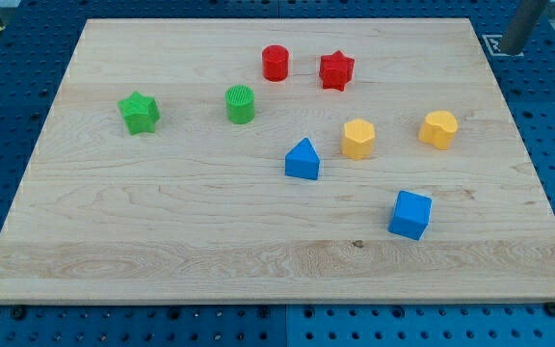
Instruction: Place the arm diagonal to the hexagon
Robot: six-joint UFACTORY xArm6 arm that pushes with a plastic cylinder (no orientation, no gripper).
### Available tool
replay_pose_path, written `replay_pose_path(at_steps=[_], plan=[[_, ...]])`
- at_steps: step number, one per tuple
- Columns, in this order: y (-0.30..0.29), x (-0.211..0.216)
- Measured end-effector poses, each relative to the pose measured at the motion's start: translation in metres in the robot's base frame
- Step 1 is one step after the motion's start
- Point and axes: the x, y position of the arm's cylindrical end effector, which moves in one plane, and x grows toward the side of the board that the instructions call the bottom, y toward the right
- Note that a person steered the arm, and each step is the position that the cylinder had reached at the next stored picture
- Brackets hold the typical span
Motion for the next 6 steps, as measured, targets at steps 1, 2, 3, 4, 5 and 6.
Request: replay_pose_path(at_steps=[1,2,3,4,5,6], plan=[[-0.007,0.001],[-0.041,0.011],[-0.078,0.019],[-0.11,0.03],[-0.148,0.045],[-0.152,0.046]])
